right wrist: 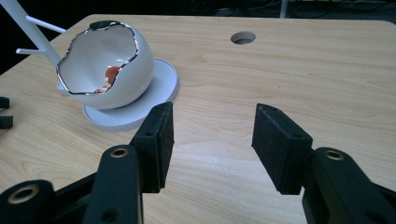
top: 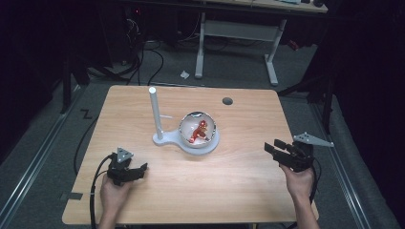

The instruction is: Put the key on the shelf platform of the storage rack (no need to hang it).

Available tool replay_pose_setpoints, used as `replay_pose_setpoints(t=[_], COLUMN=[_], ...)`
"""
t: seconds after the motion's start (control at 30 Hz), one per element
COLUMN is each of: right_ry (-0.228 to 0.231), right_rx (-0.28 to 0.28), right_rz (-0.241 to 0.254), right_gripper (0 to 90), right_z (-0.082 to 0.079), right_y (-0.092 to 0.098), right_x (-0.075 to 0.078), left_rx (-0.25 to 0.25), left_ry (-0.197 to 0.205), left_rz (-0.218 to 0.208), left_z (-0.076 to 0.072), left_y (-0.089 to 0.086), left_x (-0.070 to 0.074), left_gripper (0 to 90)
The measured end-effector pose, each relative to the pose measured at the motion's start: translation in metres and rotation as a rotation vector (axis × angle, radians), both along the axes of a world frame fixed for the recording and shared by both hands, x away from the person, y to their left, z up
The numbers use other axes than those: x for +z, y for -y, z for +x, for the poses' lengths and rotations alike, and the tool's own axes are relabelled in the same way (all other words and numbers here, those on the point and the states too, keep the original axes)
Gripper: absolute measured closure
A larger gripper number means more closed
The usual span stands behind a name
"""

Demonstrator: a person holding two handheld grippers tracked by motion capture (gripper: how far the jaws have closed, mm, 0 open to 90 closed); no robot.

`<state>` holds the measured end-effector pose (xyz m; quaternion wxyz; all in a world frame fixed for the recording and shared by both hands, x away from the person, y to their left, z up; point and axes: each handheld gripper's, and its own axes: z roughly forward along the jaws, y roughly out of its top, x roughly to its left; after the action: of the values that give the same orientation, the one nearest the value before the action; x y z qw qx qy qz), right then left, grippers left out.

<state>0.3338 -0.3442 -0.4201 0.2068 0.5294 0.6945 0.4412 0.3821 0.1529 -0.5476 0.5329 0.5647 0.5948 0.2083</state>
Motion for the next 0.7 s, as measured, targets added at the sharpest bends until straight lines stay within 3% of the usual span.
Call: replay_pose_setpoints(t=[0.23,0.4,0.7], right_ry=[0.020,-0.001,-0.015], right_rx=[-0.013,-0.001,-0.003], right_rz=[0.041,0.028,0.052], right_gripper=[48.7,48.8,48.8], right_z=[-0.006,-0.011,-0.014], right_y=[-0.001,-0.007,-0.009], right_x=[-0.011,-0.018,-0.031], left_rx=[0.001,0.003,0.002], left_ry=[0.000,0.001,0.000], left_rz=[0.000,-0.006,-0.005], left_z=[0.000,0.000,0.000], left_y=[0.000,0.000,0.000], left_x=[0.000,0.000,0.000], left_gripper=[24.4,24.4,24.3])
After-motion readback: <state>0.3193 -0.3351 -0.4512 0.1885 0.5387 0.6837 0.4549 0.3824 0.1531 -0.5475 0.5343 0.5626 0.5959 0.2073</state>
